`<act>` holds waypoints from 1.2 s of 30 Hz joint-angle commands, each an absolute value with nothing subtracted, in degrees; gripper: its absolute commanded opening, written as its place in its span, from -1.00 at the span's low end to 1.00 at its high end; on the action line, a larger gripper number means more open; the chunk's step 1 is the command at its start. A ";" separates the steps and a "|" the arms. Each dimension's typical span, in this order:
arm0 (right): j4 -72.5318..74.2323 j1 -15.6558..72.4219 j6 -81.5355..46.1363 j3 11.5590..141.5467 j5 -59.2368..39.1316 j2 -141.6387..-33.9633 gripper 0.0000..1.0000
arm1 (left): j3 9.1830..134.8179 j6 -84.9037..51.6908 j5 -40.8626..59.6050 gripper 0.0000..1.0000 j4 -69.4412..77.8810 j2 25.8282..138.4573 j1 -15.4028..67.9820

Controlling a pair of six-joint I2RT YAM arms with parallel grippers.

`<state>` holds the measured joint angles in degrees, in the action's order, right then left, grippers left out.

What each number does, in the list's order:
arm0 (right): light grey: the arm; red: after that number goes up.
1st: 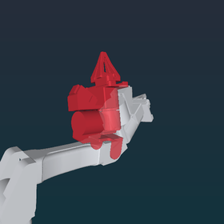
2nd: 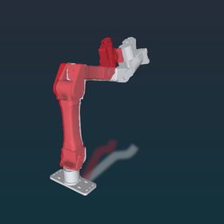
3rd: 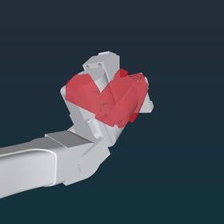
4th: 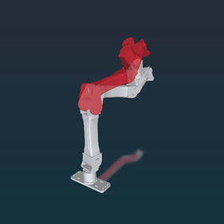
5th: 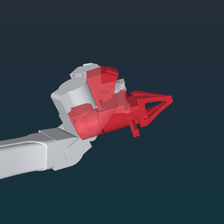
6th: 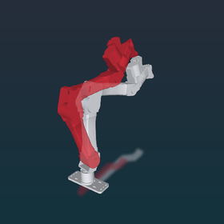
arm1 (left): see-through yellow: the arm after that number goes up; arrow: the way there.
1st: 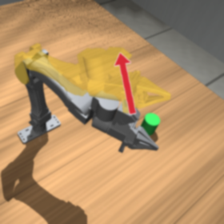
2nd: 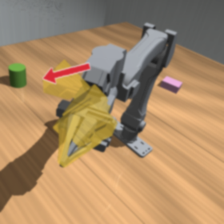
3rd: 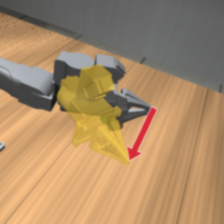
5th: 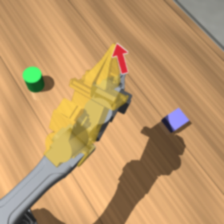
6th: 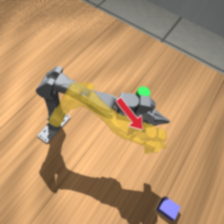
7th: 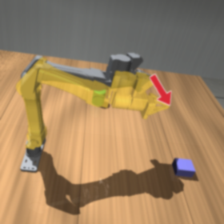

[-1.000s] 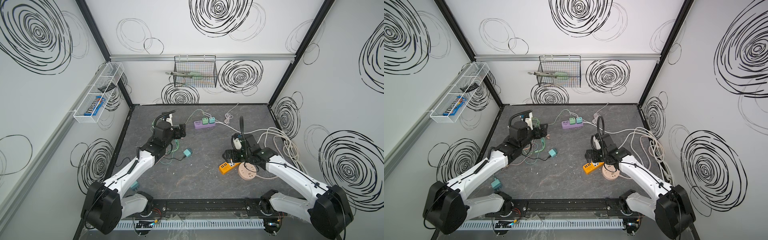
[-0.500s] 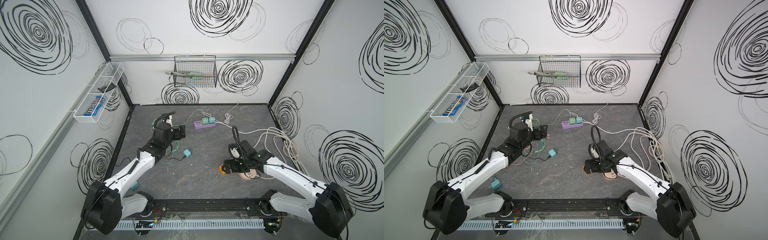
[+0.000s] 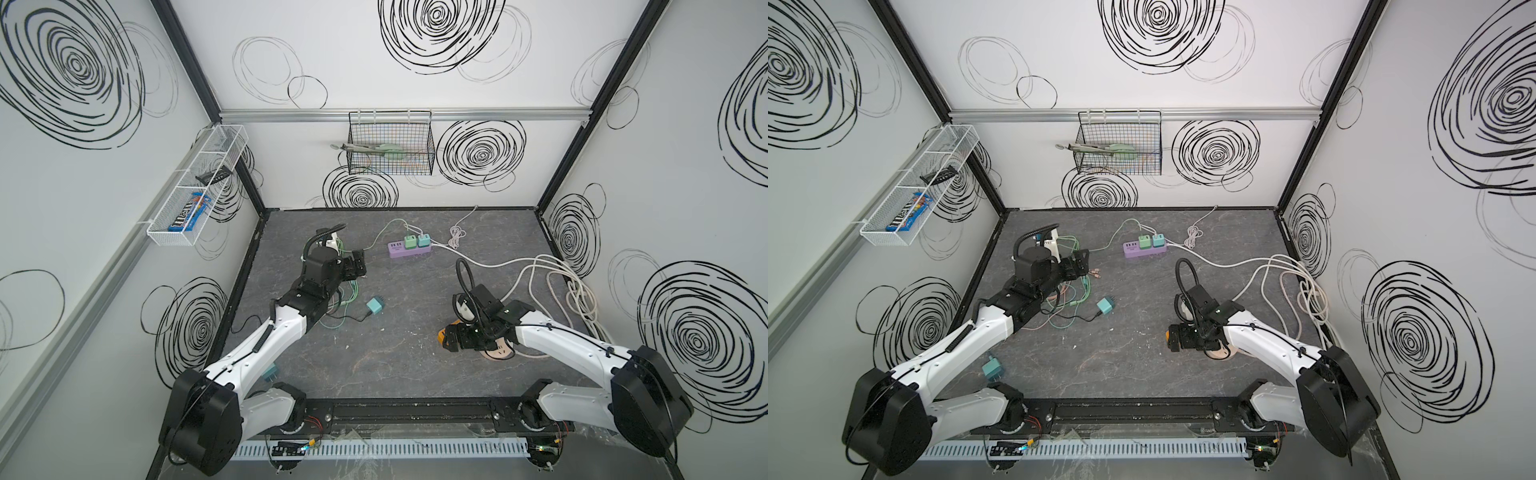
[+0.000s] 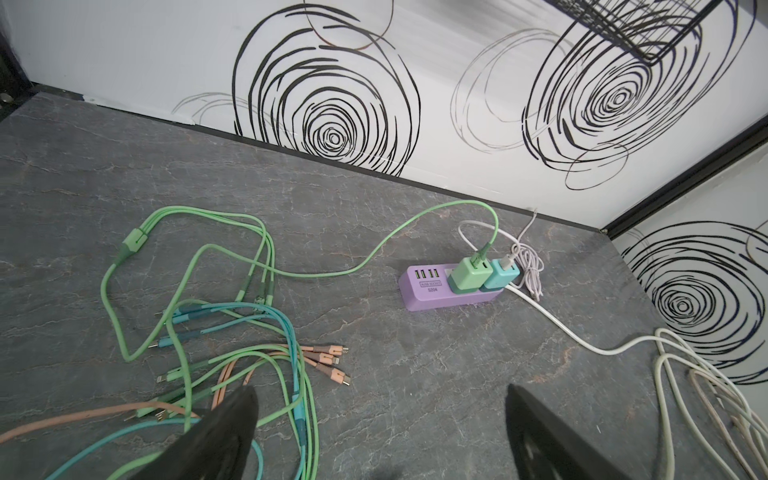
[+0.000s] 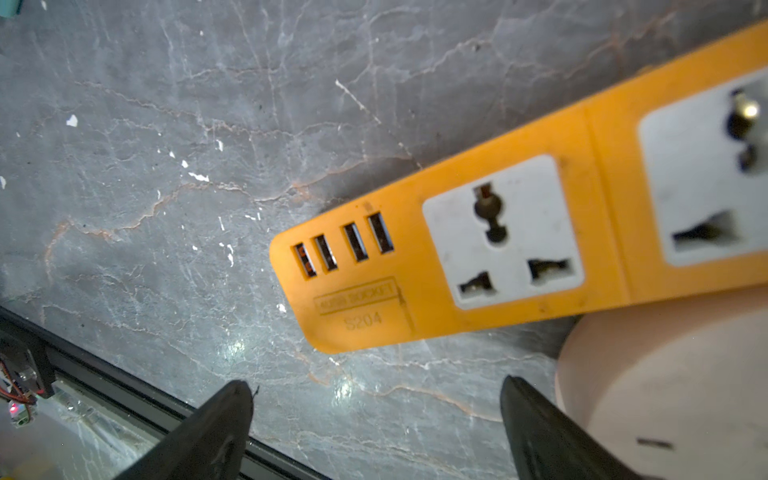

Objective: Insert the plug
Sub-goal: 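Grasp the orange power strip with the right gripper and lift it toward the purple strip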

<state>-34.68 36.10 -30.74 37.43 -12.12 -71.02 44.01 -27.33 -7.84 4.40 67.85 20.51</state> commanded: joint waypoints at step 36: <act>-16.35 33.63 6.81 69.84 0.24 -101.18 1.00 | 46.92 -33.73 -17.64 0.92 -1.13 65.68 25.35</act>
<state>-17.91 35.09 -0.40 66.06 -0.14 -100.01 44.40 -35.51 -18.04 -0.97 66.24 26.04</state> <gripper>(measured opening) 0.992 0.962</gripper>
